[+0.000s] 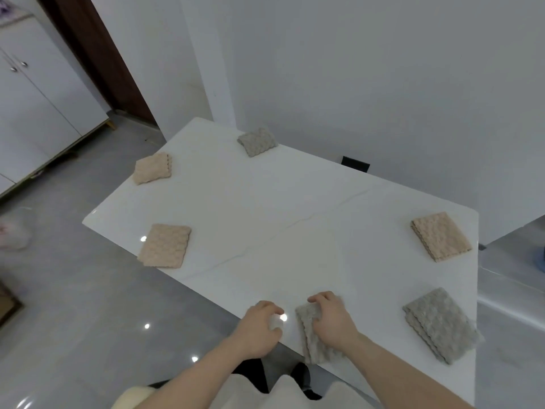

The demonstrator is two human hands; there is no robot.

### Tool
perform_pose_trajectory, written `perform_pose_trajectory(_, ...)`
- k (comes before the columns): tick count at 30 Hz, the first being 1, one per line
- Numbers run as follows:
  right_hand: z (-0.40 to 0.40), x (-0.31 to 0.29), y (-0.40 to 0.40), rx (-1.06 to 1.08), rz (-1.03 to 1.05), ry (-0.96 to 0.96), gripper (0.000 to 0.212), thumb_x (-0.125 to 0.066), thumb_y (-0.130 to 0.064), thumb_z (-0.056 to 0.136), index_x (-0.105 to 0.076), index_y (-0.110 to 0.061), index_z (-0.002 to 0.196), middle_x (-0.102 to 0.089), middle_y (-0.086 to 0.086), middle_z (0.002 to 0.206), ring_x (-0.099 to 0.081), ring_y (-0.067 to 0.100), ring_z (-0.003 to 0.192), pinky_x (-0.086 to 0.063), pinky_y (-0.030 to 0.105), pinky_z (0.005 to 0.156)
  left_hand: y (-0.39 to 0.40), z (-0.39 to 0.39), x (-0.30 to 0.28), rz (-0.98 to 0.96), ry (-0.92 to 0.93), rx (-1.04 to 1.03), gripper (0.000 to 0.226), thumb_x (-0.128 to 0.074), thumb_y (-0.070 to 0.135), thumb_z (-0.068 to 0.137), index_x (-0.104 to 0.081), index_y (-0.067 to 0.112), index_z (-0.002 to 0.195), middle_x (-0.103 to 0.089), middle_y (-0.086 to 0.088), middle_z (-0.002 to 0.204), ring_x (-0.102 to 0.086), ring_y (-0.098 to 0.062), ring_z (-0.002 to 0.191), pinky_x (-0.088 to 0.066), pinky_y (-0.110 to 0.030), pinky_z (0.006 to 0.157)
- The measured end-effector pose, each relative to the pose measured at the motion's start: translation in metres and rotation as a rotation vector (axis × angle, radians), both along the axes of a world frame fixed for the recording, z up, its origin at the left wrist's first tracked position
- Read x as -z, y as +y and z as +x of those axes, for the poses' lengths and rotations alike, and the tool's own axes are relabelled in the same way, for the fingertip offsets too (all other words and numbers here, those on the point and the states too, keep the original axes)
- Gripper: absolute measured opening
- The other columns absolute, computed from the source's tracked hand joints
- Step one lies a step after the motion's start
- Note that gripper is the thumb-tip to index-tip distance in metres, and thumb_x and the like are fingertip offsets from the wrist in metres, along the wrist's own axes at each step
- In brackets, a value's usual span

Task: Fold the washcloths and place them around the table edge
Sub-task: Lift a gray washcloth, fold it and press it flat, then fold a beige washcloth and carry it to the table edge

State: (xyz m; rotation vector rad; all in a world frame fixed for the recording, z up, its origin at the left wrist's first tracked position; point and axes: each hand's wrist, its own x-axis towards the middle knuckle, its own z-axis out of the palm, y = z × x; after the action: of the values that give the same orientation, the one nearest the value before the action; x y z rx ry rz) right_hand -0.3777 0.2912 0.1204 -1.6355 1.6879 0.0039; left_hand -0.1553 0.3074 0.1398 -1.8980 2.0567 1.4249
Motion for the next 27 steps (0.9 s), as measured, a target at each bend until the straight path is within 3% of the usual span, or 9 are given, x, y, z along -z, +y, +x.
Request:
perform_pose_trajectory(2,0.022,-0.006,-0.01,-0.019,-0.015,-0.019,0.048,-0.054,-0.017,0.089,-0.053,-0.026,0.136,-0.039,-0.009,0.143,-0.056,0.014,0.115,-0.043,0.021,0.095,-0.009,0.029,-0.007,-0.06,0.001,-0.093,0.046,-0.056,0.023,0.093,-0.054,0.029,0.139,-0.037,0.01,0.15,-0.034,-0.012,0.141,-0.021,-0.015,0.106)
perform_pose_trajectory(6,0.062,-0.016,-0.031,-0.018,-0.066,-0.078,0.051,-0.055,-0.02,0.089,-0.049,-0.028,0.14,-0.034,-0.01,0.148,-0.045,0.014,0.13,-0.041,0.023,0.098,-0.03,0.087,-0.017,-0.127,-0.02,-0.192,0.044,-0.059,0.022,0.094,-0.055,0.03,0.137,-0.037,0.009,0.151,-0.033,-0.011,0.143,-0.022,-0.017,0.111)
perform_pose_trajectory(13,0.163,-0.025,-0.075,0.028,-0.076,-0.087,0.057,-0.054,-0.024,0.091,-0.042,-0.029,0.146,-0.024,-0.009,0.158,-0.038,0.014,0.14,-0.037,0.024,0.108,-0.078,0.187,-0.017,-0.161,-0.031,-0.156,0.046,-0.057,0.024,0.095,-0.05,0.03,0.141,-0.029,0.01,0.157,-0.026,-0.012,0.144,-0.023,-0.021,0.115)
perform_pose_trajectory(20,0.271,-0.029,-0.111,0.083,-0.055,-0.12,0.059,-0.057,-0.025,0.091,-0.04,-0.028,0.147,-0.022,-0.009,0.159,-0.033,0.01,0.143,-0.031,0.023,0.113,-0.126,0.291,-0.018,-0.143,-0.045,-0.089,0.049,-0.056,0.027,0.09,-0.052,0.03,0.139,-0.031,0.007,0.158,-0.033,-0.017,0.139,-0.04,-0.03,0.11)
perform_pose_trajectory(27,0.319,-0.041,-0.132,0.089,-0.048,-0.134,0.061,-0.059,-0.026,0.09,-0.039,-0.027,0.148,-0.021,-0.007,0.16,-0.032,0.01,0.144,-0.03,0.024,0.114,-0.159,0.352,-0.028,-0.184,-0.08,-0.101,0.048,-0.057,0.026,0.094,-0.051,0.029,0.141,-0.031,0.005,0.158,-0.029,-0.019,0.144,-0.026,-0.027,0.116)
